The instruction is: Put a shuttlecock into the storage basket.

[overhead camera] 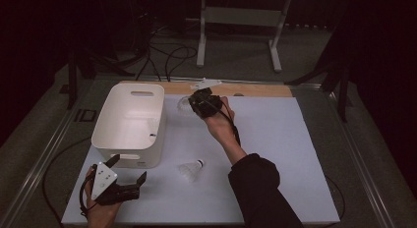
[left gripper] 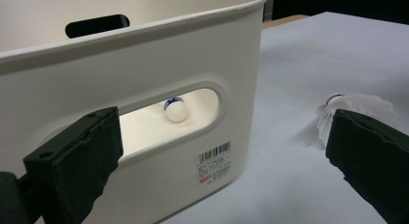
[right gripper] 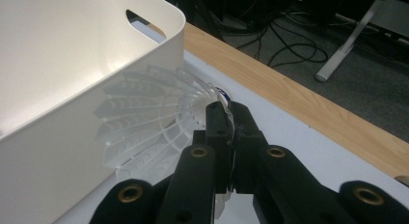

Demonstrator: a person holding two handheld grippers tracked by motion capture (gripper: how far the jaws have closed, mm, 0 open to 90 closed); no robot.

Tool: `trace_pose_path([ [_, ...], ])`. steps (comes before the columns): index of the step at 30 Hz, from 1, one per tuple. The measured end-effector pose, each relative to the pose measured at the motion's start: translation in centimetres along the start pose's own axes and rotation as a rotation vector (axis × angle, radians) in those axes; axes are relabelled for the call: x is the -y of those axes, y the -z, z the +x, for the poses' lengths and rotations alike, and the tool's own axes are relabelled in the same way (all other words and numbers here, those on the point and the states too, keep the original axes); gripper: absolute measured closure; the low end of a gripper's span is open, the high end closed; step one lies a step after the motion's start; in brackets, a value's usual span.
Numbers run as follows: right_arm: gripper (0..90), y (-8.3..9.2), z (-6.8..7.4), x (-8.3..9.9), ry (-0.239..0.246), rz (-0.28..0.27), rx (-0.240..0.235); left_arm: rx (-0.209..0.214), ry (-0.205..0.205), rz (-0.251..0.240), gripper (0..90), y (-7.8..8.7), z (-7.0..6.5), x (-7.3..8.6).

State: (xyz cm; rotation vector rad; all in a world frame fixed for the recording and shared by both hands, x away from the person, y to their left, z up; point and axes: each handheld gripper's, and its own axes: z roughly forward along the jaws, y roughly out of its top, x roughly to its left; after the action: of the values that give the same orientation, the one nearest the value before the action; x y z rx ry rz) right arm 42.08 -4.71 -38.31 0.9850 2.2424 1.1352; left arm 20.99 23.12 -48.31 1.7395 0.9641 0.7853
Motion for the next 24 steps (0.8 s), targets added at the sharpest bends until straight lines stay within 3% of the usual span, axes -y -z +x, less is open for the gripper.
trace_pose_path([
  [24,88.5,0.9,0.1,-1.1,0.011,-0.029,0.001,-0.001,0.002,0.0,0.2,0.0,0.0,0.0],
])
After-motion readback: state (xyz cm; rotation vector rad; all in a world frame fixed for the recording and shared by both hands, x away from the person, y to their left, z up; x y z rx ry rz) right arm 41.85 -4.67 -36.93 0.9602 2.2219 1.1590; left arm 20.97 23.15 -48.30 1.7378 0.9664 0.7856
